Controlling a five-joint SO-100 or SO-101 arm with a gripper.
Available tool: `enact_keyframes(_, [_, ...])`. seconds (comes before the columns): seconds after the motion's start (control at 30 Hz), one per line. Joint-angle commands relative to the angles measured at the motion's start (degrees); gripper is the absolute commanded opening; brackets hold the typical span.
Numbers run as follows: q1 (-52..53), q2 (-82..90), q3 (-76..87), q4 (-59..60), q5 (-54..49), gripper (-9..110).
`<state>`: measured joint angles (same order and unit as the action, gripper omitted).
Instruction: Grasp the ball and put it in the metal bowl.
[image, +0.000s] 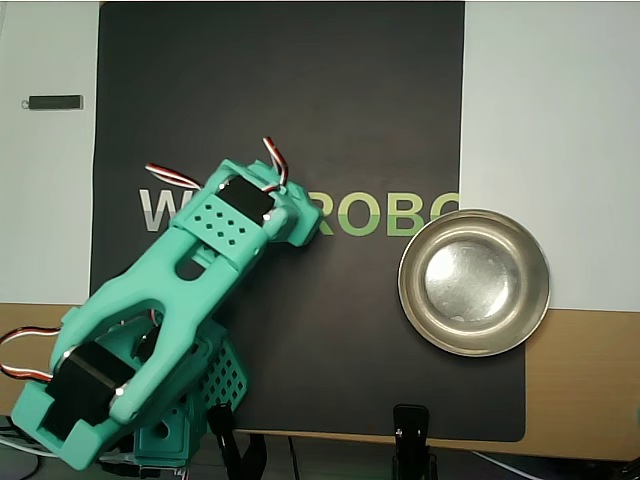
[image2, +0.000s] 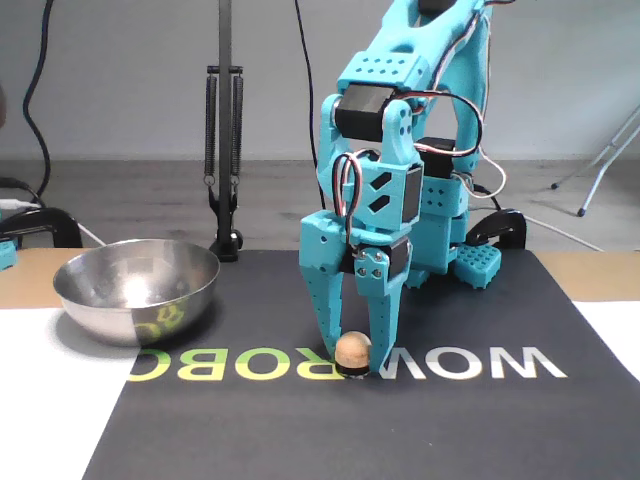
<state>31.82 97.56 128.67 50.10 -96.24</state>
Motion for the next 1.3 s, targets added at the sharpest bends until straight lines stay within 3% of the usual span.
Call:
enact_keyframes(0.0, [0.09, 0.18, -0.70, -1.85, 0.00, 25])
enact_keyframes(0.23, [0.18, 0.26, -0.53, -7.56, 0.26, 25])
enact_keyframes(0.97, [2.11, 5.27, -1.67, -6.50, 0.44, 25])
enact_keyframes(1.27, [4.57, 5.89, -13.45, 11.60, 0.44, 25])
